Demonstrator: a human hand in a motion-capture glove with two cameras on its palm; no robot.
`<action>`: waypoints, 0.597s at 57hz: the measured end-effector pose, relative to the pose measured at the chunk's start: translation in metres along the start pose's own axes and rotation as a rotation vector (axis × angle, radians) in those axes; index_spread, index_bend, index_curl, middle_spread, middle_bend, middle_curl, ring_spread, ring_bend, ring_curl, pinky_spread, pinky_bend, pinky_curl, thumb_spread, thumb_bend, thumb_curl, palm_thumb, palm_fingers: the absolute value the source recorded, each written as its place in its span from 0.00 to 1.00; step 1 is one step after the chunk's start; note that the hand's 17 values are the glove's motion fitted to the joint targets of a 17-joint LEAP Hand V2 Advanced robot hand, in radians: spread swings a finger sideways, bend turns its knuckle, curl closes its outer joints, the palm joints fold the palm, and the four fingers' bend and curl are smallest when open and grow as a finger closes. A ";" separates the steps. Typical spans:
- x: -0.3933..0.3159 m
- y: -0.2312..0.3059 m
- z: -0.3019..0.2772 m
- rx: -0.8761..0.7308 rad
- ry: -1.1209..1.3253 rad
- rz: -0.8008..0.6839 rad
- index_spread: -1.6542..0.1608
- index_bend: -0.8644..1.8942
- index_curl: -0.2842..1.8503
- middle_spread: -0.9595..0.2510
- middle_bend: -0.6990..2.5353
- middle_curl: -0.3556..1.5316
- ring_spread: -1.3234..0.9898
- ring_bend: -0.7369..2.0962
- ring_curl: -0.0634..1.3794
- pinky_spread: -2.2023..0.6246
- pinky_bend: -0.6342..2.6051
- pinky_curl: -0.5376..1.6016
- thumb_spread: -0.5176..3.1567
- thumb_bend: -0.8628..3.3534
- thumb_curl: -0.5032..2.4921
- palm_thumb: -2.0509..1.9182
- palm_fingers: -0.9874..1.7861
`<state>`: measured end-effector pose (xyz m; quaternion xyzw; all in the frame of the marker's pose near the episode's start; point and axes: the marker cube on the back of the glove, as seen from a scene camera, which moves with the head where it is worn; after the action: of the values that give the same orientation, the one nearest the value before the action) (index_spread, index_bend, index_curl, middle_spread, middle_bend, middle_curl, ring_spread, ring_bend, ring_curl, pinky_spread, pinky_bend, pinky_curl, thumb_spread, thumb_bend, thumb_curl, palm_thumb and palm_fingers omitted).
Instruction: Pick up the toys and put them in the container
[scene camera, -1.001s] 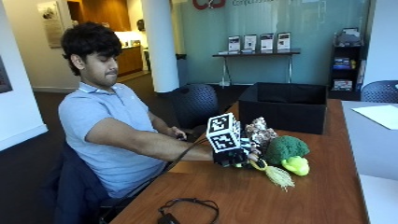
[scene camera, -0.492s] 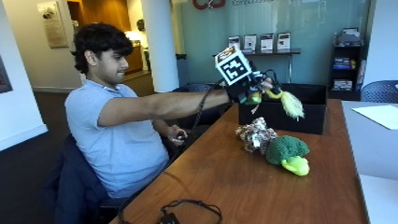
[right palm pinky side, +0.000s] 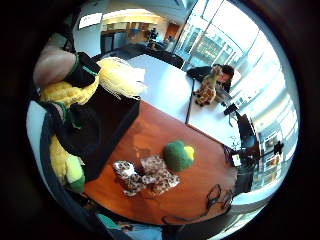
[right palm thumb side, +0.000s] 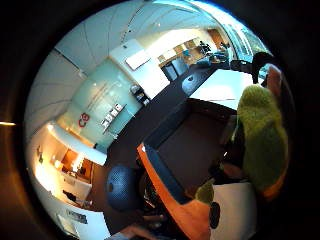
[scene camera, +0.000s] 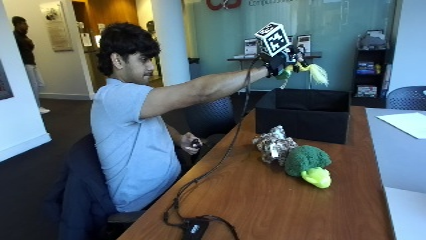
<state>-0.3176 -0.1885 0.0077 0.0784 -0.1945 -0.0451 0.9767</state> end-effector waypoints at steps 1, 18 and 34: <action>-0.007 -0.003 0.005 -0.008 0.002 -0.008 0.87 0.56 0.57 0.78 0.31 0.39 0.53 0.52 0.20 0.65 0.49 0.42 0.57 0.35 0.34 0.61 0.67; -0.045 -0.013 0.063 -0.153 -0.039 -0.063 0.87 0.54 0.61 0.77 0.30 0.40 0.53 0.51 0.20 0.65 0.49 0.42 0.57 0.35 0.35 0.61 0.67; -0.011 -0.001 0.066 -0.334 -0.097 0.021 0.77 0.43 0.49 0.81 0.26 0.35 0.58 0.37 0.13 0.76 0.52 0.42 0.54 0.27 0.29 0.50 0.33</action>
<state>-0.3535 -0.1975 0.0639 -0.0891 -0.2321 -0.0702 0.9660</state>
